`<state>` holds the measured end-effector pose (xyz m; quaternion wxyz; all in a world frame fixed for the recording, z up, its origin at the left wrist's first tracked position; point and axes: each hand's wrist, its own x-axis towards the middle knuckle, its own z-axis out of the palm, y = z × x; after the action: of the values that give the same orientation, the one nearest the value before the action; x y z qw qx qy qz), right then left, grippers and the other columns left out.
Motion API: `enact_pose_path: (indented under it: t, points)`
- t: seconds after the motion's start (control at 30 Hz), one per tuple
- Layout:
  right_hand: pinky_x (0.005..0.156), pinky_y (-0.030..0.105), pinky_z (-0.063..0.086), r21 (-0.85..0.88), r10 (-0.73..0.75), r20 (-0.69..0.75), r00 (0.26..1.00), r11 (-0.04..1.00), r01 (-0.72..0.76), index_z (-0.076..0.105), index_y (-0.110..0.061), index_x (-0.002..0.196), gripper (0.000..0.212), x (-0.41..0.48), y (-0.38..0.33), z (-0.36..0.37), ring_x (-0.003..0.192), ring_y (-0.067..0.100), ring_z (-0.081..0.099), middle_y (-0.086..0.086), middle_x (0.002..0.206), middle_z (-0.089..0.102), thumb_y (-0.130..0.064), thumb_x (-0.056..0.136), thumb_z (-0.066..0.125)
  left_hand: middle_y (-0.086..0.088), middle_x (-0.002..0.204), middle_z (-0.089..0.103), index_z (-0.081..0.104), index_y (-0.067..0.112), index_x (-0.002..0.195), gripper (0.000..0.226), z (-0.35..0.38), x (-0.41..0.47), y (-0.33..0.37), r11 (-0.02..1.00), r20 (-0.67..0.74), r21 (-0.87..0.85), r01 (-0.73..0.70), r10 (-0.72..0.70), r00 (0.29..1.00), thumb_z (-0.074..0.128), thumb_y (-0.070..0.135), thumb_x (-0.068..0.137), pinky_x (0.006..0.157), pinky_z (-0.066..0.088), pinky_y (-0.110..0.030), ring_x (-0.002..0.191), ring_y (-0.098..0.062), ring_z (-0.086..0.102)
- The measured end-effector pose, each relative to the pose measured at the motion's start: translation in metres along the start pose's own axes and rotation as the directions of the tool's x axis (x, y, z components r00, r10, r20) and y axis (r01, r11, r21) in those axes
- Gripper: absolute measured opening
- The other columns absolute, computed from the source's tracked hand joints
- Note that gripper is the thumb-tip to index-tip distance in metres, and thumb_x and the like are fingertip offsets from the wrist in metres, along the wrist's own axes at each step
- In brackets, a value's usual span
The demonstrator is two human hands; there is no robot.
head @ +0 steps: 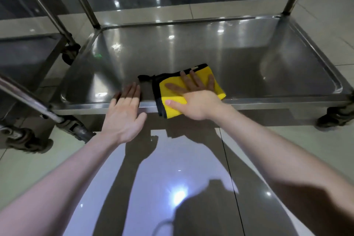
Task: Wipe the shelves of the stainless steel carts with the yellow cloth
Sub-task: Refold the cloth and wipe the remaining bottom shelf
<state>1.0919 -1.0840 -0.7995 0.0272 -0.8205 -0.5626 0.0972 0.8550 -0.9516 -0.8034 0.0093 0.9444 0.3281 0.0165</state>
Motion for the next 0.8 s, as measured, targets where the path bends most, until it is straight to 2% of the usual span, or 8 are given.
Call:
enact_pose_path:
  t: [0.1, 0.27, 0.43, 0.63, 0.8]
  points:
    - [0.121, 0.076, -0.013, -0.009, 0.061, 0.054, 0.997, 0.998, -0.061, -0.005, -0.066, 0.16, 0.083, 0.049, 0.031, -0.02, 0.165, 0.027, -0.02, -0.008, 0.178, -0.019, -0.099, 0.084, 0.005, -0.005, 0.182, 0.004, 0.007, 0.013, 0.173, 0.095, 0.002, -0.002, 0.001, 0.999, 0.003, 0.029, -0.013, 0.013, 1.0, 0.025, 0.051, 0.088, 0.135, 0.007, -0.047, 0.168, -0.017, -0.001]
    - [0.12, 0.08, -0.008, -0.038, 0.174, 0.063, 0.983, 0.984, -0.171, -0.002, -0.059, 0.165, 0.083, 0.145, 0.061, -0.05, 0.165, 0.031, -0.018, -0.002, 0.18, -0.015, -0.094, 0.091, 0.012, -0.007, 0.182, 0.003, 0.007, 0.01, 0.173, 0.104, 0.004, -0.003, 0.005, 0.999, -0.022, 0.037, 0.002, -0.001, 1.0, 0.031, 0.051, 0.08, 0.135, 0.009, -0.048, 0.168, -0.018, -0.003]
    - [0.118, 0.083, -0.009, -0.02, 0.168, 0.053, 0.984, 0.986, -0.167, -0.002, -0.057, 0.166, 0.086, 0.197, 0.048, -0.054, 0.164, 0.033, -0.017, 0.0, 0.18, -0.013, -0.095, 0.089, 0.009, -0.01, 0.181, 0.003, 0.005, 0.006, 0.172, 0.11, 0.004, -0.006, 0.012, 0.999, -0.026, 0.029, 0.03, -0.03, 0.999, 0.037, 0.053, 0.078, 0.135, 0.009, -0.049, 0.168, -0.02, -0.003]
    - [0.119, 0.081, -0.007, -0.048, 0.124, 0.05, 0.991, 0.991, -0.121, -0.003, -0.06, 0.164, 0.081, 0.175, 0.031, -0.045, 0.165, 0.031, -0.014, -0.002, 0.18, -0.013, -0.093, 0.09, 0.006, -0.011, 0.181, -0.005, -0.003, 0.005, 0.172, 0.114, 0.005, -0.005, 0.015, 0.998, -0.018, 0.029, 0.047, -0.047, 0.999, 0.044, 0.053, 0.079, 0.135, 0.004, -0.049, 0.168, -0.022, -0.008]
    - [0.123, 0.075, -0.012, -0.017, 0.02, 0.063, 0.998, 1.0, -0.019, -0.003, -0.061, 0.164, 0.074, 0.088, 0.002, -0.023, 0.166, 0.023, -0.015, -0.008, 0.179, -0.015, -0.088, 0.096, 0.008, -0.012, 0.18, -0.014, -0.007, 0.004, 0.171, 0.118, 0.001, -0.003, 0.016, 0.999, 0.028, 0.017, 0.047, -0.047, 0.999, 0.05, 0.051, 0.078, 0.135, 0.0, -0.049, 0.167, -0.023, -0.014]
